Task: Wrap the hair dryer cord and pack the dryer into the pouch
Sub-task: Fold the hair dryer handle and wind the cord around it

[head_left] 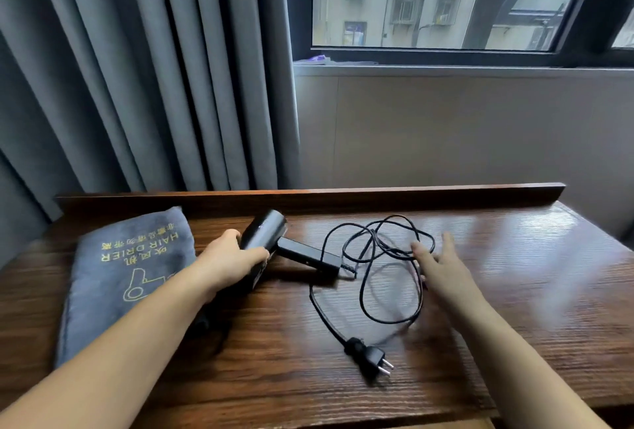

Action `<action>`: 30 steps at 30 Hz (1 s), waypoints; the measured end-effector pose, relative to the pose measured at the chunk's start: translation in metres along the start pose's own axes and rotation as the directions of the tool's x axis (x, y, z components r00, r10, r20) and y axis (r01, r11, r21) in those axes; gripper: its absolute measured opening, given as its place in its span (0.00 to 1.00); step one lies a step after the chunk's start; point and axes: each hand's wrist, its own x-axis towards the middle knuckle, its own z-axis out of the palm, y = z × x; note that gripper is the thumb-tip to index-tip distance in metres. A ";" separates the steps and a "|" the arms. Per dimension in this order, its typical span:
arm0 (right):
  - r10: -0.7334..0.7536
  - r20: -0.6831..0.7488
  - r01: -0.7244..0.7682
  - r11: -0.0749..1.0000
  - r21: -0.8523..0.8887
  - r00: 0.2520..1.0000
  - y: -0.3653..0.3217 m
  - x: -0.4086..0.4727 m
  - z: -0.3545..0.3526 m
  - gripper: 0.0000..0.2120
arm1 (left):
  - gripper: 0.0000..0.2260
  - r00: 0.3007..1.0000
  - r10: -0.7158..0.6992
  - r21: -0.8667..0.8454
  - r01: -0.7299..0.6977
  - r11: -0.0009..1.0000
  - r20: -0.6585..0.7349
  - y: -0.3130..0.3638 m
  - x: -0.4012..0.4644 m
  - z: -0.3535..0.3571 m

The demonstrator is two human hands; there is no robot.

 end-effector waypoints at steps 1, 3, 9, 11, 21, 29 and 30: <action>-0.057 -0.052 0.048 0.986 -0.160 0.997 0.000 -0.004 0.000 0.40 | 0.28 0.998 0.008 -0.026 -0.010 1.000 -0.059 -0.003 -0.001 -0.002; -0.231 -0.176 0.176 0.943 -0.280 0.957 0.001 -0.019 0.002 0.38 | 0.28 0.986 0.023 -0.082 -0.037 0.996 -0.167 -0.009 -0.005 -0.006; -0.768 0.234 0.784 0.494 -0.376 0.596 0.006 -0.082 0.030 0.16 | 0.31 0.964 -0.029 -0.328 -0.062 0.943 -0.266 -0.035 -0.010 -0.019; -0.653 0.560 0.855 0.306 -0.419 0.509 0.015 -0.085 0.042 0.15 | 0.30 0.963 -0.078 -0.414 -0.037 0.909 -0.257 -0.045 -0.009 -0.018; -0.455 0.163 0.356 0.379 -0.854 0.875 0.020 -0.013 0.039 0.14 | 0.31 0.960 -0.182 -0.471 0.063 0.880 -0.212 -0.056 -0.038 -0.014; -0.579 0.123 0.476 0.510 -0.717 0.806 0.026 -0.014 0.053 0.17 | 0.38 0.984 -0.095 -0.542 -0.001 0.840 -0.148 -0.027 -0.060 0.018; -0.561 0.155 0.511 0.562 -0.650 0.814 0.025 -0.022 0.057 0.17 | 0.37 0.987 -0.091 -0.556 0.003 0.831 -0.131 -0.023 -0.062 0.022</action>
